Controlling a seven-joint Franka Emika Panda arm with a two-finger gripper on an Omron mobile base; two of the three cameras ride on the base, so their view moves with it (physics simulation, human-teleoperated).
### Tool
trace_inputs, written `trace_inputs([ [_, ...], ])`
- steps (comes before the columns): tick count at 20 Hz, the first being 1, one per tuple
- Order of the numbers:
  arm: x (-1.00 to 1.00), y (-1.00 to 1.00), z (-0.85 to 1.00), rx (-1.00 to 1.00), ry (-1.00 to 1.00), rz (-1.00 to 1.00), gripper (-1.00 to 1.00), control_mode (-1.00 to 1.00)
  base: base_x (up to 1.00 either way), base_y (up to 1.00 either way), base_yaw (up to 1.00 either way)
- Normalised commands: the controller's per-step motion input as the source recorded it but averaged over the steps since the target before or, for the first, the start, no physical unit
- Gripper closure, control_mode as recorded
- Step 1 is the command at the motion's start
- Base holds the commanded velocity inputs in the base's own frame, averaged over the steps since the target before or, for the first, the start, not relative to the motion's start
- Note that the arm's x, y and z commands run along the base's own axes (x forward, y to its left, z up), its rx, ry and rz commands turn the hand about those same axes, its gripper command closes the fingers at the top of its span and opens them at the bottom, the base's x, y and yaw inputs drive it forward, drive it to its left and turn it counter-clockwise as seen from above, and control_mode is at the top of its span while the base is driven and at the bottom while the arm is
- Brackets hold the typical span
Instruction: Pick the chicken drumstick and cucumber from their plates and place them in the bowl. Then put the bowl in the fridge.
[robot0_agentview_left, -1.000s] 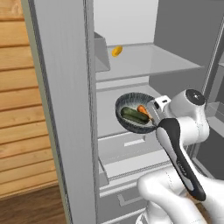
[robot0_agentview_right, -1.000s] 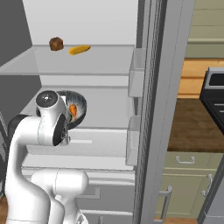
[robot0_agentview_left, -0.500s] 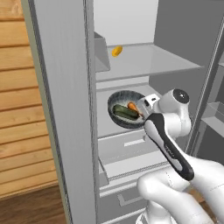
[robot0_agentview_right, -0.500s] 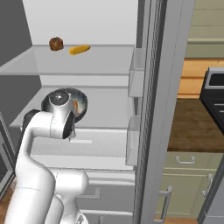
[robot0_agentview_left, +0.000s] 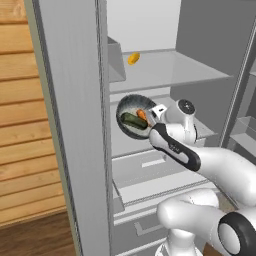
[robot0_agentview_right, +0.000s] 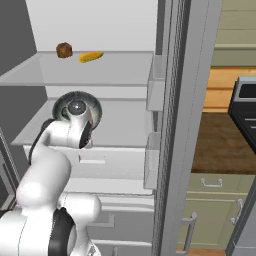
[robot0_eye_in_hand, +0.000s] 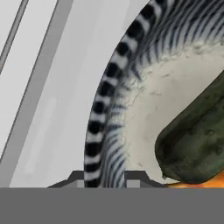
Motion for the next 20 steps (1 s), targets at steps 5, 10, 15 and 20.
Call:
trace_inputs([
  [5, 0.14, 0.05, -0.15, -0.07, 0.01, 0.06, 1.0, -1.0, 0.0, 0.0, 0.0],
  [10, 0.19, 0.1, -0.04, -0.07, 0.0, 0.05, 1.0, -1.0, 0.0, 0.0, 0.0],
  [15, 0.16, 0.23, -0.03, -0.04, 0.0, 0.04, -1.0, -1.0, 0.0, 0.0, 0.0],
  [20, -0.01, 0.02, 0.01, -0.01, -0.01, 0.06, -1.0, -1.0, 0.0, 0.0, 0.0],
])
